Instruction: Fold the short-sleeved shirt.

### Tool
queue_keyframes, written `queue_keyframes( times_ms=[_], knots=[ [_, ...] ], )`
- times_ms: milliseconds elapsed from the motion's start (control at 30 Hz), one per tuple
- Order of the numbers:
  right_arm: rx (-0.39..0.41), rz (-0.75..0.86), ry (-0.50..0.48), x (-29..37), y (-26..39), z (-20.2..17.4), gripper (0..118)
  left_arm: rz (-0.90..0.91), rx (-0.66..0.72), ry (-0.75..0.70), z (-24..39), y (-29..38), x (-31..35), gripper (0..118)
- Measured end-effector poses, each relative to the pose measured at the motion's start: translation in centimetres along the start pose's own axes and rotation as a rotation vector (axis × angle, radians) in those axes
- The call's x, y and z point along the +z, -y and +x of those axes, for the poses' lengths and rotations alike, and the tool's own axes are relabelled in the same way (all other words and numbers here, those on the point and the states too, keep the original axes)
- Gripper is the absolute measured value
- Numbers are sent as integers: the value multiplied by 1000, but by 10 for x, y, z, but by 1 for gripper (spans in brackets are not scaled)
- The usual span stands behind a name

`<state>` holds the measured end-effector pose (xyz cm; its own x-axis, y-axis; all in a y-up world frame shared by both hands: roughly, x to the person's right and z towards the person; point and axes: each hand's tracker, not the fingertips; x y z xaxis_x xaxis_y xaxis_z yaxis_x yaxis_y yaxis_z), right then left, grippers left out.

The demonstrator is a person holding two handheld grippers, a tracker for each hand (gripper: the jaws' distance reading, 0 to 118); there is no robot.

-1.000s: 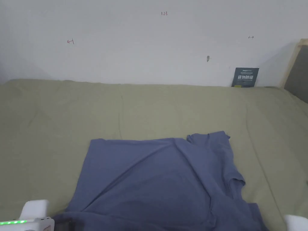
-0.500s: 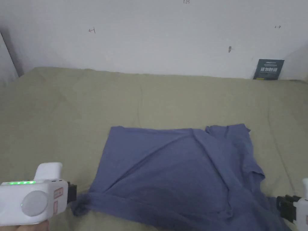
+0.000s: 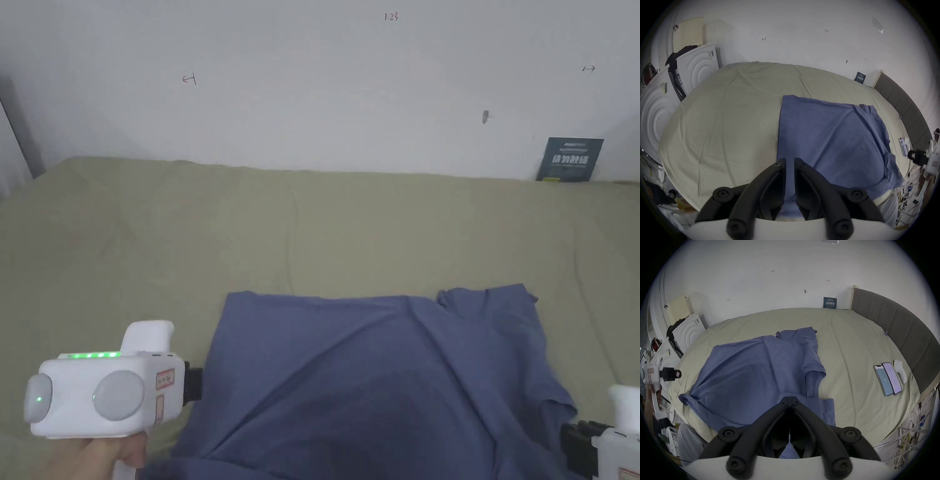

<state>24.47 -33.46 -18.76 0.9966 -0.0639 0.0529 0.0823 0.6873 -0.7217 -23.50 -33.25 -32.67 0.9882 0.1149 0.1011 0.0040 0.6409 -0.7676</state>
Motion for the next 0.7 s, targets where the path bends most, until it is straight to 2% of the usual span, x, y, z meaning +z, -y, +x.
queue_keyframes(
  times_ms=[400, 433, 500, 533, 700],
  knots=[
    [-33, -43, 39, -70, -34, 27, 1, -86, 29, -2, 1, -135, -155, 11],
    [-24, -51, 38, -76, -36, 30, 1, -95, 28, 2, 3, -144, -172, 16],
    [0, -63, 51, -86, -39, 34, 1, -126, 30, 4, 4, -153, -194, 102],
    [2, -66, 56, -90, -39, 35, 1, -183, -12, 48, 4, -155, -210, 118],
    [-21, -28, 27, -94, -35, 46, 1, -191, -22, 17, 11, -182, -235, 118]
  ],
)
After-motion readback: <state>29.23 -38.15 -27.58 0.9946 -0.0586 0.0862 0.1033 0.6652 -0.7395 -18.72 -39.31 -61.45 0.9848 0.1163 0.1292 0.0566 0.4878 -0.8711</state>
